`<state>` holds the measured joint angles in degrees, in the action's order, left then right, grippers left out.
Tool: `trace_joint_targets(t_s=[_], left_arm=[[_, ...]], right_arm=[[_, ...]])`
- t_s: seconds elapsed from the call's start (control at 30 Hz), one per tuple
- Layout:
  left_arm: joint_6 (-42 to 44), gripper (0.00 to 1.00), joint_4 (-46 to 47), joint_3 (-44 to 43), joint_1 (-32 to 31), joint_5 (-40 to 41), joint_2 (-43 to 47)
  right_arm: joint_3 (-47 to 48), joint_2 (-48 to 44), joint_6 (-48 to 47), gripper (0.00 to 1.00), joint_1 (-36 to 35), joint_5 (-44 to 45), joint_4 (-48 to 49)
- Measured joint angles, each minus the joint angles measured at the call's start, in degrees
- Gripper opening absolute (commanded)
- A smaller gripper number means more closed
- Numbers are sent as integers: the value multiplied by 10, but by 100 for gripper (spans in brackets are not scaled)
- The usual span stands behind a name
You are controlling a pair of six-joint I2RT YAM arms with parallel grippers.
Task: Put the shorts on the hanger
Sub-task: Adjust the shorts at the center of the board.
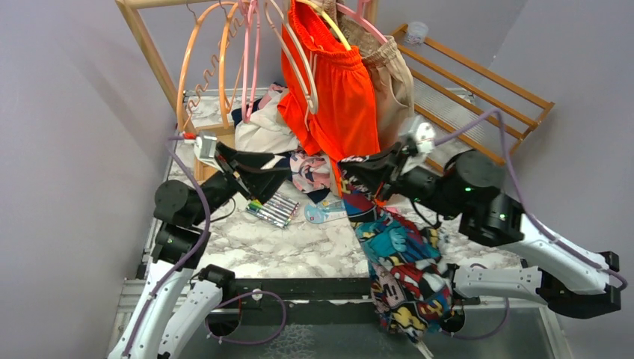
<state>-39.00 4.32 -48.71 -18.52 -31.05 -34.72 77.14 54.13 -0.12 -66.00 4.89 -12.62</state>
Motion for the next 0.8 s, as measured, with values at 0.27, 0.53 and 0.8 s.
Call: trace_joint_targets(t_s=[0.27, 0.53, 0.8], left_arm=[[20, 99, -73, 96, -1, 11, 48], [59, 99, -164, 102, -2, 132, 89], [20, 99, -212, 166, -2, 248, 119]], right_arm=[[-67, 70, 4, 1, 0, 5, 5], [-138, 177, 38, 30, 0, -3, 61], [-163, 198, 66, 83, 0, -15, 59]])
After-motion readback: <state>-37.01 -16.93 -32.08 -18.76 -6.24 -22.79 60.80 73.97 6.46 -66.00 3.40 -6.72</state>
